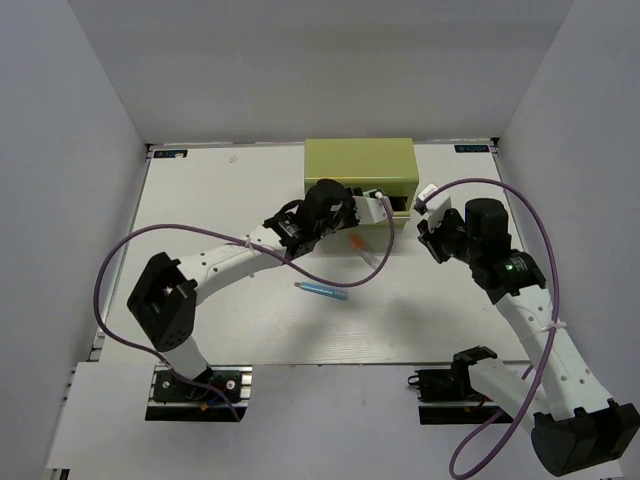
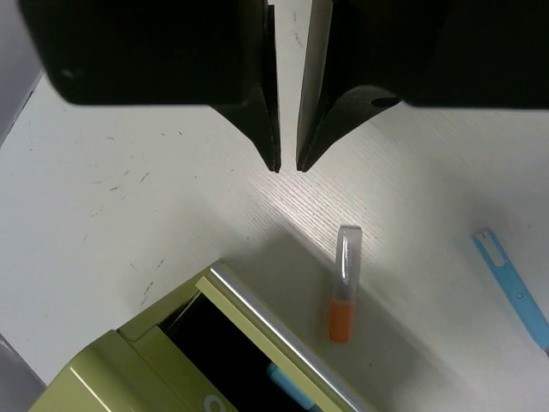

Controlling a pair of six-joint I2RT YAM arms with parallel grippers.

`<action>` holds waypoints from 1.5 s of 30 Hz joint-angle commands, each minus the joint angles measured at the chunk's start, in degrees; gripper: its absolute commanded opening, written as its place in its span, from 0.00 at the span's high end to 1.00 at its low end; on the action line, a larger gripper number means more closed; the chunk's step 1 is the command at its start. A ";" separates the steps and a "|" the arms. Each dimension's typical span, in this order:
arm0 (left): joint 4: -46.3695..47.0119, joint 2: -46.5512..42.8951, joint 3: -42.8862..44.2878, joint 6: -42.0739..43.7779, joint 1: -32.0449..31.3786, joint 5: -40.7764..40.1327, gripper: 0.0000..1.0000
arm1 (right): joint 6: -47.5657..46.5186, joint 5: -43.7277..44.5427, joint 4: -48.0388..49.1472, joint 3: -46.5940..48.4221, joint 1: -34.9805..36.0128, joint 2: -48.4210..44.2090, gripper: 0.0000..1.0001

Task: Sort the stationery into containers
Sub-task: Place the pen in the drawer.

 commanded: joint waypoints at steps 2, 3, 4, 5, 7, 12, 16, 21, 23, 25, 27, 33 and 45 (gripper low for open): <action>2.00 0.81 3.53 2.06 2.40 3.98 0.91 | 1.69 -0.39 1.30 -1.07 -1.13 -1.54 0.80; 2.00 0.82 4.22 2.06 3.27 4.60 0.91 | 1.69 -0.56 1.30 -1.25 -1.48 -1.63 0.80; 2.00 2.13 4.23 2.06 3.98 5.30 0.90 | 1.78 -0.56 1.30 -1.25 -1.66 -1.72 0.80; 1.31 2.14 4.92 2.06 3.99 5.83 0.90 | 1.78 -0.82 1.39 -1.34 -1.83 -1.72 0.80; 1.30 2.84 4.93 2.06 4.60 6.53 0.88 | 2.04 -1.00 1.56 -1.42 -2.18 -1.46 0.80; 1.30 2.84 3.53 1.53 5.13 7.06 0.83 | 2.13 -1.70 1.92 -1.60 -2.89 -1.10 0.80; 1.30 3.37 3.00 1.53 5.13 7.59 0.80 | 2.22 -1.97 2.27 -1.78 -3.15 -0.58 0.79; 2.96 3.37 2.47 1.53 5.13 7.59 0.66 | 2.05 -2.67 2.09 -1.25 -3.24 0.13 0.78; 2.97 3.89 1.95 1.53 5.13 7.59 0.62 | 2.05 -2.94 2.01 -1.34 -3.41 0.30 0.76; 4.19 3.90 1.94 1.53 5.13 6.98 0.55 | 1.87 -3.20 1.83 -1.16 -3.50 0.48 0.75; 4.81 3.90 1.33 1.01 5.13 6.98 0.52 | 1.61 -3.29 1.57 -1.25 -3.50 0.57 0.74; 4.82 3.90 0.80 1.00 5.13 6.98 0.33 | 1.17 -3.72 0.95 -1.34 -3.59 0.57 0.72; 0.87 -10.68 1.52 -17.05 3.46 7.33 0.00 | -14.73 -23.04 1.03 -10.12 -3.07 -1.45 0.44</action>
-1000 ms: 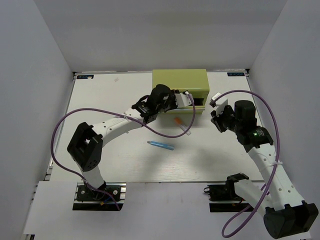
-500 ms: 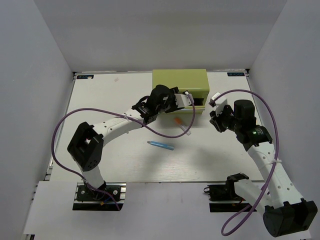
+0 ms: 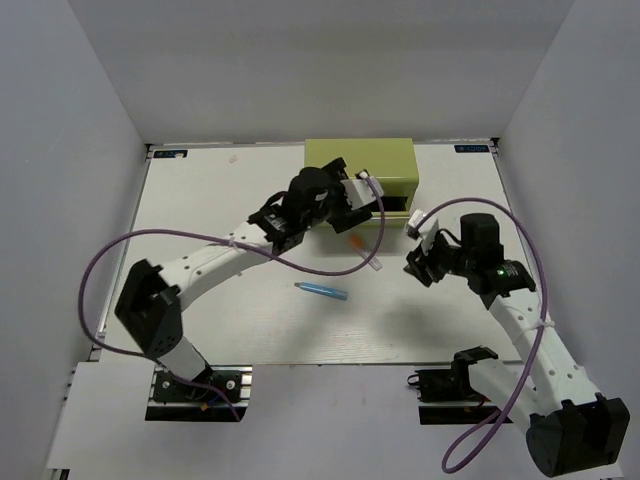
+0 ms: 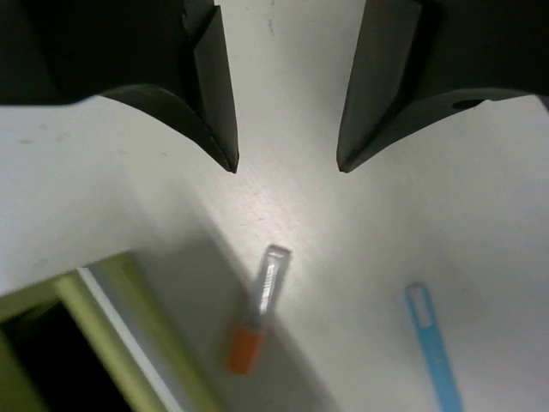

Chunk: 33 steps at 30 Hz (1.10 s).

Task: Sort the stationery into containers
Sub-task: Place the pen in the drawer, then pick up the pen from the center of the board.

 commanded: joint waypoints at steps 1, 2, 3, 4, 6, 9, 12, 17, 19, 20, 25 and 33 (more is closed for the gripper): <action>-1.32 -11.01 -0.39 -14.86 -0.39 0.12 0.00 | -9.59 -10.53 1.38 -4.13 0.37 -0.82 0.42; -1.33 -12.86 -1.71 -18.63 -0.39 -1.98 0.00 | -11.62 -11.24 1.83 -5.19 0.63 -0.38 0.40; -2.89 -16.70 -4.59 -22.68 0.13 -2.61 0.00 | -12.51 -12.29 1.92 -5.46 0.28 0.75 0.36; -3.69 -18.74 -6.27 -31.42 0.75 -3.22 0.00 | -13.39 -12.13 2.44 -5.99 0.63 2.50 0.36; -6.41 -22.70 -12.14 -39.64 0.75 -5.77 0.00 | -12.96 -10.90 3.67 -6.25 0.89 5.67 0.36; -8.35 -29.91 -20.66 -51.60 0.75 -5.78 0.00 | -9.19 -7.30 7.02 -6.08 1.07 10.60 0.36; -7.66 -36.59 -29.56 -60.49 0.75 -6.39 0.00 | -6.81 -4.05 11.14 -6.78 2.56 13.15 0.36; -3.88 -46.08 -40.72 -67.97 0.75 -7.88 0.00 | -3.21 2.46 18.16 -7.92 6.24 18.24 0.34; -3.17 -49.34 -42.06 -68.59 0.75 -9.55 0.00 | -1.62 4.65 19.05 -7.40 7.13 20.44 0.32; -3.17 -50.05 -42.76 -68.59 0.75 -9.56 0.00 | 0.04 5.36 20.71 -7.14 7.92 21.32 0.32; -6.06 -51.20 -42.06 -67.46 0.75 -11.40 0.00 | 4.27 10.37 25.03 -6.87 11.17 24.93 0.26; -6.78 -50.67 -42.06 -68.59 0.75 -11.40 0.00 | 12.00 18.01 30.82 -3.45 13.81 32.56 0.23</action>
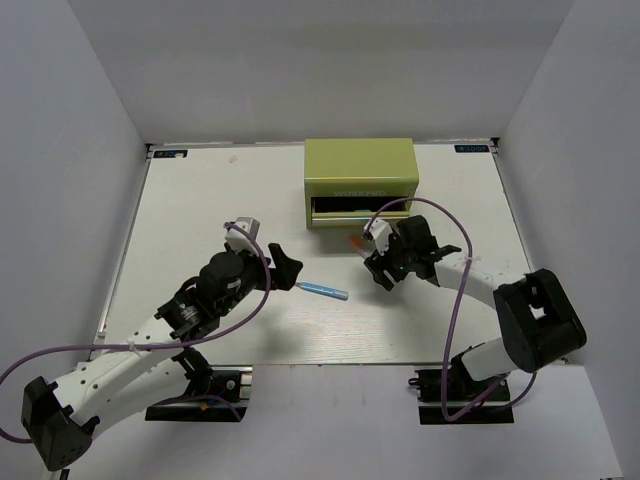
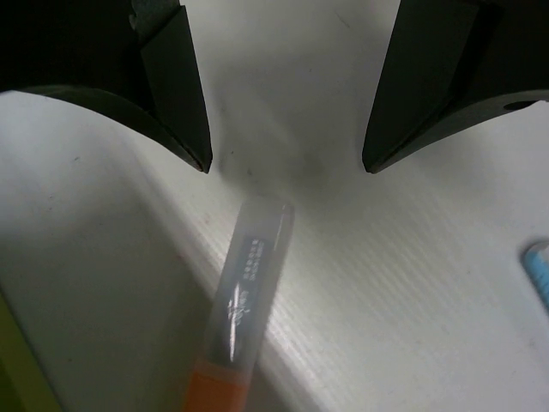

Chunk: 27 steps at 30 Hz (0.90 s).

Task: Sort the stationery into containers
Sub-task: Pick up the pen from the center of the board.

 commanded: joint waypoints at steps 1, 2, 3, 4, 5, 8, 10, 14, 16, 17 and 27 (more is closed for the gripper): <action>0.28 -0.85 0.45 -1.21 0.08 -0.85 0.00 | 4.86 5.49 6.35 3.57 1.05 2.15 0.23; 0.29 -0.86 0.45 -1.21 0.08 -0.85 0.00 | 5.82 5.68 6.53 4.36 1.05 2.50 0.23; 0.29 -0.86 0.45 -1.21 0.08 -0.85 0.00 | 5.92 6.11 6.71 4.89 1.31 3.73 0.23; 0.29 -0.86 0.45 -1.21 0.08 -0.85 0.00 | 6.44 6.29 7.06 5.15 1.40 4.26 0.23; 0.29 -0.86 0.45 -1.21 0.08 -0.85 0.00 | 6.62 6.29 7.15 5.42 1.23 4.61 0.23; 0.29 -0.86 0.45 -1.21 0.08 -0.85 0.00 | 7.06 6.56 7.68 5.86 2.02 6.11 0.23; 0.29 -0.86 0.45 -1.21 0.08 -1.37 0.00 | 7.32 6.47 7.94 5.86 2.45 6.81 0.23; -0.24 -0.33 1.06 -0.59 0.08 -1.37 0.00 | 7.85 6.38 8.55 5.16 3.34 7.26 0.30; -0.24 -0.33 1.06 -0.59 0.08 -1.90 0.00 | 7.85 6.56 8.12 5.15 4.03 7.60 0.33; -0.24 -0.33 1.06 -0.59 0.08 -1.90 0.00 | 7.68 6.47 8.03 5.16 4.04 7.61 0.34; -1.38 -0.94 2.20 -0.07 0.08 -1.90 0.00 | 8.20 9.19 5.57 7.61 5.09 10.95 0.44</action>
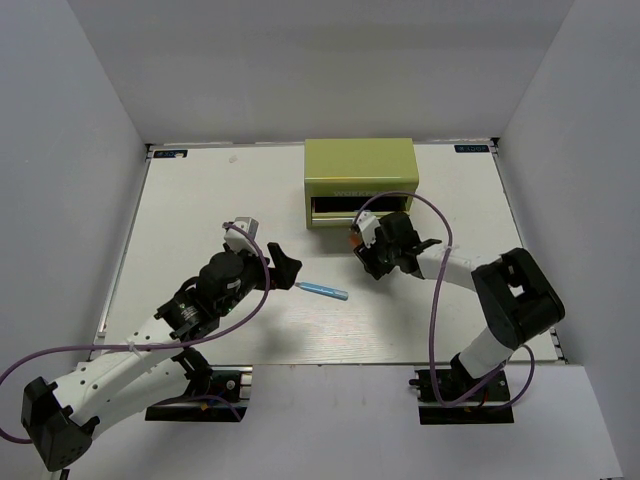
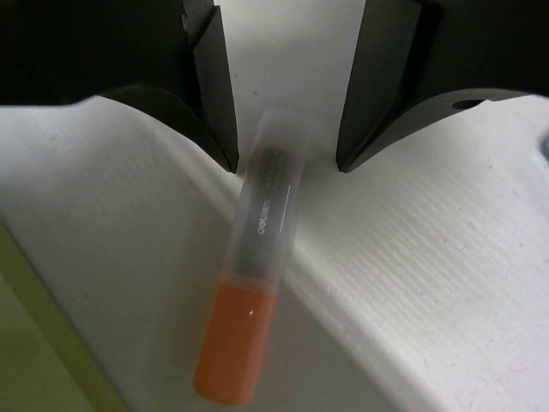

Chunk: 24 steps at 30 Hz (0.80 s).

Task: Sort the stationery into containers
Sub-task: Pick up the pen from the center of the board.

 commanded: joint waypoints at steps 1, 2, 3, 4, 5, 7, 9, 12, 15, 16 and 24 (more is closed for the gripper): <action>-1.75 -0.82 2.18 0.70 0.08 -1.42 0.00 | 0.57 2.00 -1.01 2.33 0.77 1.50 0.44; -1.76 -1.34 2.18 0.70 0.08 -1.42 0.00 | 0.49 2.79 -1.01 2.24 0.77 1.94 0.46; -1.76 -1.87 2.18 0.70 0.08 -1.42 0.00 | 0.40 3.32 -1.19 2.07 1.12 1.86 0.49; -1.76 -1.87 2.18 0.70 0.08 -1.42 0.00 | 0.31 3.85 -1.10 1.72 1.29 1.86 0.50; -1.76 -2.48 2.18 0.70 0.08 -1.94 0.00 | 0.22 4.20 -0.58 0.76 1.38 1.68 0.52; -1.76 -3.10 2.18 0.70 0.08 -1.95 0.00 | -0.30 4.38 -0.22 0.05 1.82 1.42 0.61; -1.76 -3.10 2.18 0.70 0.08 -1.95 0.00 | -0.39 4.29 -0.57 -0.57 2.61 0.81 0.68; -1.76 -3.10 2.18 0.70 0.08 -1.95 0.00 | -0.92 2.63 -1.37 -1.36 3.49 -0.25 0.82; -1.76 -3.10 1.65 -0.53 0.08 -1.95 0.00 | -2.58 -0.10 -5.05 -1.45 4.46 -2.09 0.92; -2.37 -3.10 1.65 -1.14 0.08 -1.95 0.00 | -3.11 -1.84 -6.62 -1.28 4.63 -2.71 0.95; 1.40 -2.57 -1.76 -8.08 0.08 -0.90 0.00 | -13.47 -19.43 -19.36 3.72 5.07 -17.89 0.96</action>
